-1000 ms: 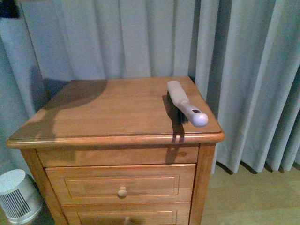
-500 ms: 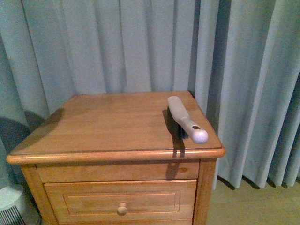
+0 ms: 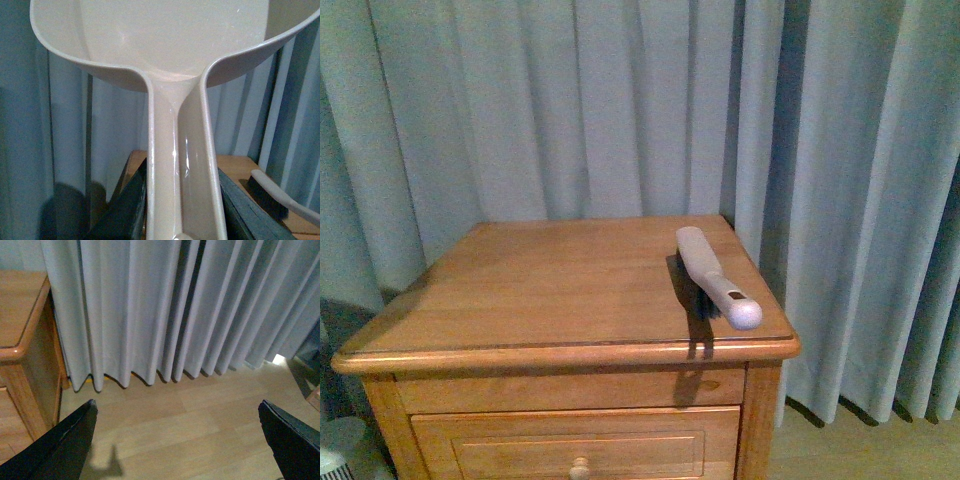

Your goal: Clean up trash

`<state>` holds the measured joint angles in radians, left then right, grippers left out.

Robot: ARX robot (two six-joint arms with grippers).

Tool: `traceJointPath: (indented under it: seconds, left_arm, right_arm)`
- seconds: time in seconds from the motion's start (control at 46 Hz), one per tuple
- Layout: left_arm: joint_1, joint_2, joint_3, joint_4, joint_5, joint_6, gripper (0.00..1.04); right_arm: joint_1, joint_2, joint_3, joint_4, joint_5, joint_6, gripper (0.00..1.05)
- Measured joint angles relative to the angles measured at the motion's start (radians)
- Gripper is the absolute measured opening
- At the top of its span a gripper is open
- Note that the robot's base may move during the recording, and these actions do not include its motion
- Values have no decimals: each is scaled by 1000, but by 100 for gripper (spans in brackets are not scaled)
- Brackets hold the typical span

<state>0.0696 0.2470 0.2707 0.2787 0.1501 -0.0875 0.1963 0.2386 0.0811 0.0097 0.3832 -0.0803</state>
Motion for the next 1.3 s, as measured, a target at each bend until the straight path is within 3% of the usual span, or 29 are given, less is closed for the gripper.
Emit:
traceJointPath:
  seconds: [0.152, 0.326, 0.587, 0.761, 1.0, 1.304]
  left_arm:
    - [0, 0, 0, 0, -1, -4, 28]
    - [0, 0, 0, 0, 0, -4, 28]
    - [0, 0, 0, 0, 0, -4, 28]
    - [0, 0, 0, 0, 0, -4, 28]
    - [0, 0, 0, 0, 0, -4, 28]
    - [0, 0, 0, 0, 0, -4, 28]
  right_arm:
    - [162, 426, 272, 12, -4, 71, 97]
    - [237, 693, 536, -101, -34, 149, 97]
    - [346, 1201, 1156, -467, -58, 359, 97]
    - [405, 1469, 1411, -624, -23, 471, 97]
    - [409, 1662, 1523, -658, -45, 581, 97]
    - [399, 1751, 1541, -593, -86, 627, 97]
